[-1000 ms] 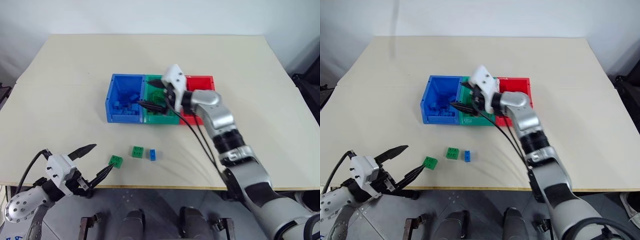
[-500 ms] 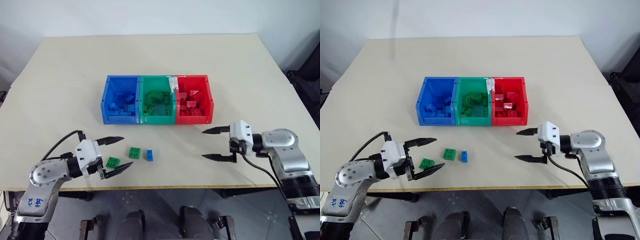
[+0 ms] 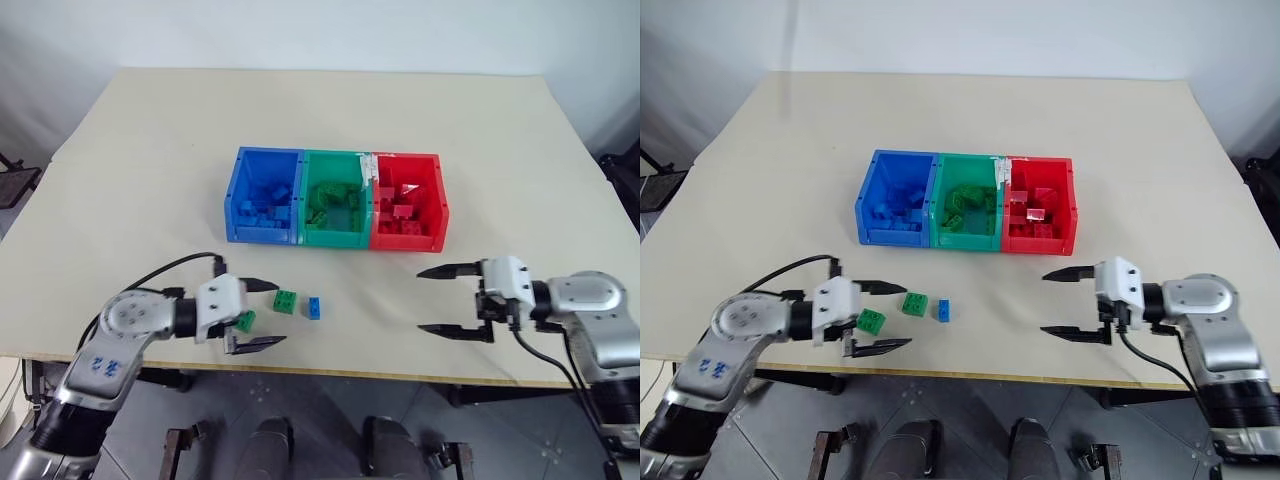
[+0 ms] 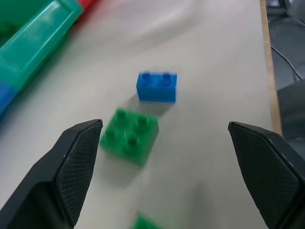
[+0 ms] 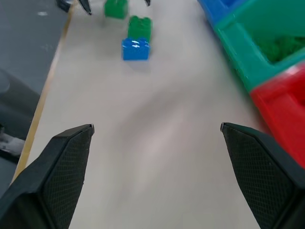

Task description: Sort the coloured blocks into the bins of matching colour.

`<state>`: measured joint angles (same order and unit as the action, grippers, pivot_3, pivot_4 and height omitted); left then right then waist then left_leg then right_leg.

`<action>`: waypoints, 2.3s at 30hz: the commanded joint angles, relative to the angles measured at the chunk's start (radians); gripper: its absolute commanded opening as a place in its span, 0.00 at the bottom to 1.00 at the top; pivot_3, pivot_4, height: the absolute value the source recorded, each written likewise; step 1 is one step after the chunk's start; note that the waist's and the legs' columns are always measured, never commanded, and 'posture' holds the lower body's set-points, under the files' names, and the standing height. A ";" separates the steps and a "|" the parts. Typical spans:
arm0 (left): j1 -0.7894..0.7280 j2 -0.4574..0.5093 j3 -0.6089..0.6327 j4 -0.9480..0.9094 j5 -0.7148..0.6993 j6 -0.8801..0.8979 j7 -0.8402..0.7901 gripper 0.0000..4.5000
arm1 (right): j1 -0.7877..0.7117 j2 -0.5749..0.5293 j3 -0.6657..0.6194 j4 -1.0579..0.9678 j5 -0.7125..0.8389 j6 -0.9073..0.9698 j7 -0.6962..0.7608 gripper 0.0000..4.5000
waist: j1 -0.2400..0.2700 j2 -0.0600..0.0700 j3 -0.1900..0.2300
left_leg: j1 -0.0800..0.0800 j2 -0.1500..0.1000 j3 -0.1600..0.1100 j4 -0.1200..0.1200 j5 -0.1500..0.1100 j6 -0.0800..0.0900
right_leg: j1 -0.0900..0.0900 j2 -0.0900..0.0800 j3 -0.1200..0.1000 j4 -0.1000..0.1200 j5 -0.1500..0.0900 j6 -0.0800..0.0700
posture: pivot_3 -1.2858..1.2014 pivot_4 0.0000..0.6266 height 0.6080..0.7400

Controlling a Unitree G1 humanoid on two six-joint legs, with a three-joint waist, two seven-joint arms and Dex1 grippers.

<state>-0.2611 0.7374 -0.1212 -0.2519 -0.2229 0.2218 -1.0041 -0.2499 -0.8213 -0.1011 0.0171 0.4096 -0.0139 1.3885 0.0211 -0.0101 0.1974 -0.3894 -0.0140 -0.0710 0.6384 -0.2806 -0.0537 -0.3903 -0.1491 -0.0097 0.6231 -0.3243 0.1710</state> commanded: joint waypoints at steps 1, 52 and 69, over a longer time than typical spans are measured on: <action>-0.087 -0.025 -0.097 -0.008 0.063 0.105 0.014 1.00 | 0.081 -0.030 -0.081 -0.082 0.032 0.021 -0.040 0.99 | 0.001 0.000 0.000 | 0.000 0.000 0.000 0.000 0.000 0.000 | 0.000 0.000 0.000 0.000 0.000 0.000 | 0.52 0.24 1.00; -0.559 -0.244 0.233 0.666 -0.061 0.038 0.200 0.56 | 0.275 0.167 -0.206 -0.478 0.152 0.173 -0.554 1.00 | -0.009 -0.003 0.001 | -0.002 -0.001 -0.001 0.009 -0.001 0.002 | 0.001 0.000 0.000 0.005 0.002 0.003 | 0.52 0.24 1.00; -0.005 0.129 0.496 0.411 -0.196 -0.094 -0.128 0.99 | 0.162 0.052 -0.075 -0.314 0.141 0.156 -0.263 1.00 | -0.044 -0.003 0.001 | -0.002 0.001 0.001 0.007 -0.002 0.002 | 0.000 0.000 0.000 0.004 0.001 0.001 | 0.52 0.24 1.00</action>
<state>-0.2789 0.8454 0.3356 0.1999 -0.3878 0.1454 -1.0880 -0.0799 -0.7488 -0.1800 -0.2940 0.5444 0.1504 1.0887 -0.0231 -0.0134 0.1981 -0.3908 -0.0136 -0.0705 0.6459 -0.2835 -0.0508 -0.3899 -0.1491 -0.0092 0.6273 -0.3236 0.1722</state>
